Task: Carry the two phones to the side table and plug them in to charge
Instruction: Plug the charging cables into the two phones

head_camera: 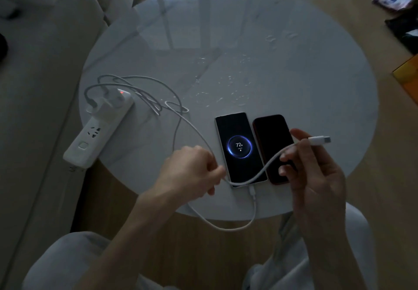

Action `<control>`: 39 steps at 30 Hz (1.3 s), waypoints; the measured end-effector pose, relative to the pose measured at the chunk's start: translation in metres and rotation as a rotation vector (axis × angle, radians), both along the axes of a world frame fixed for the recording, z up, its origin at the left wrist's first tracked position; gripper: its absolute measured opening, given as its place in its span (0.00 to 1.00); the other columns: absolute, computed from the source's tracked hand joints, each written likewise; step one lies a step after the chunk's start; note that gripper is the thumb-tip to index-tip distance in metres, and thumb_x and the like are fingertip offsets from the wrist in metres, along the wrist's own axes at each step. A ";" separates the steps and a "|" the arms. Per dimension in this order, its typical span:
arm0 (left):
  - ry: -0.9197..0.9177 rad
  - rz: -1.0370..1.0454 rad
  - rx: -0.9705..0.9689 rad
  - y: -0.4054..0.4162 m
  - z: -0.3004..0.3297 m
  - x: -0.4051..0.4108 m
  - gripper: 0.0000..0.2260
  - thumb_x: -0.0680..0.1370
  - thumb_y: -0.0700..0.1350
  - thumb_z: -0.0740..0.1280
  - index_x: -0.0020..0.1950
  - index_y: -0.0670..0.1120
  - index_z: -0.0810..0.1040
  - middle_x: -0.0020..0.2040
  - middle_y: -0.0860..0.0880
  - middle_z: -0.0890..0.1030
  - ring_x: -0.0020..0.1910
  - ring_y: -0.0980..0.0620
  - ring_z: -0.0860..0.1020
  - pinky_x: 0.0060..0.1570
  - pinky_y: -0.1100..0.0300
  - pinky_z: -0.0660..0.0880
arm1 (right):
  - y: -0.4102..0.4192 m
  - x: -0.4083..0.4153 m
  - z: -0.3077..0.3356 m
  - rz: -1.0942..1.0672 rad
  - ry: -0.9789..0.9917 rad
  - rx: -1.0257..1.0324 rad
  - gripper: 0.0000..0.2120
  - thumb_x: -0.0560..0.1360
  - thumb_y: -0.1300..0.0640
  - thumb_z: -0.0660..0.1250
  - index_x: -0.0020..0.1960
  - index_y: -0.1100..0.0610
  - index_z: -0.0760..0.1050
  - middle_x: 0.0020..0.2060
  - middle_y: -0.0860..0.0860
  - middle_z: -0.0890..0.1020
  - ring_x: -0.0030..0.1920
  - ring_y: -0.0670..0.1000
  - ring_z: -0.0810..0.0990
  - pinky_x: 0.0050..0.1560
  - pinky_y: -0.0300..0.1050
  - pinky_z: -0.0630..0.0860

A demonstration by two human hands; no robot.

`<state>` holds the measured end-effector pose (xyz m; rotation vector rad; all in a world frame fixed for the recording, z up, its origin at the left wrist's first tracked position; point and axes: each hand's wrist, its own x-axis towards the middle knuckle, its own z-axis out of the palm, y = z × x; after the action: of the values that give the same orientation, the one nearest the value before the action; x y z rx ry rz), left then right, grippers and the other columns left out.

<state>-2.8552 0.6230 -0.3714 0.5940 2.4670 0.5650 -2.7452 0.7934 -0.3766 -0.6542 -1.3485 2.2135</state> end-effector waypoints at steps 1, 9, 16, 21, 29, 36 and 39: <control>0.006 -0.057 -0.049 0.003 0.002 0.008 0.18 0.77 0.57 0.64 0.31 0.50 0.81 0.25 0.59 0.81 0.21 0.64 0.77 0.29 0.67 0.76 | 0.001 0.001 -0.001 -0.010 -0.006 -0.005 0.10 0.75 0.52 0.66 0.51 0.51 0.85 0.34 0.46 0.82 0.35 0.42 0.80 0.36 0.32 0.78; 0.022 -0.360 -0.339 0.019 0.018 0.033 0.26 0.79 0.65 0.56 0.40 0.47 0.82 0.36 0.50 0.84 0.37 0.51 0.82 0.47 0.51 0.80 | 0.017 0.034 -0.018 0.152 -0.324 0.106 0.17 0.76 0.46 0.63 0.55 0.54 0.83 0.24 0.46 0.74 0.25 0.44 0.73 0.29 0.32 0.73; 0.095 -0.409 0.007 0.063 0.033 0.014 0.20 0.77 0.62 0.62 0.36 0.49 0.80 0.29 0.55 0.80 0.28 0.58 0.79 0.37 0.58 0.81 | 0.016 0.052 -0.032 0.092 -0.680 0.764 0.07 0.75 0.53 0.69 0.49 0.52 0.85 0.28 0.43 0.84 0.28 0.39 0.81 0.29 0.25 0.72; 0.332 -0.288 0.280 0.102 0.004 -0.003 0.13 0.76 0.54 0.68 0.58 0.52 0.78 0.52 0.53 0.79 0.53 0.51 0.75 0.46 0.57 0.74 | 0.016 0.059 -0.035 0.087 -0.782 0.913 0.05 0.73 0.51 0.72 0.39 0.48 0.83 0.28 0.42 0.83 0.31 0.40 0.82 0.32 0.27 0.73; 0.357 -0.329 0.048 0.144 -0.036 -0.020 0.24 0.80 0.57 0.59 0.70 0.43 0.69 0.70 0.43 0.71 0.69 0.43 0.66 0.64 0.49 0.65 | 0.017 0.066 -0.036 0.041 -0.871 1.155 0.08 0.72 0.53 0.74 0.36 0.53 0.80 0.27 0.43 0.73 0.29 0.47 0.74 0.29 0.32 0.63; 0.343 -0.250 0.086 0.144 -0.046 -0.021 0.22 0.81 0.57 0.55 0.67 0.43 0.72 0.67 0.44 0.74 0.67 0.43 0.68 0.61 0.50 0.66 | 0.020 0.064 -0.035 0.102 -0.875 1.222 0.08 0.71 0.54 0.75 0.35 0.52 0.79 0.28 0.43 0.74 0.29 0.47 0.73 0.29 0.30 0.60; 0.312 -0.233 0.095 0.146 -0.044 -0.025 0.22 0.82 0.56 0.55 0.67 0.43 0.74 0.67 0.45 0.75 0.68 0.44 0.67 0.62 0.50 0.66 | 0.020 0.063 -0.034 0.107 -0.876 1.254 0.08 0.70 0.55 0.76 0.35 0.52 0.79 0.28 0.42 0.72 0.28 0.43 0.70 0.29 0.29 0.58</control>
<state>-2.8798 0.7688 -0.4158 1.0622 2.6151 0.5310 -2.6824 0.8136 -0.4109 -1.0092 -2.7517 0.6590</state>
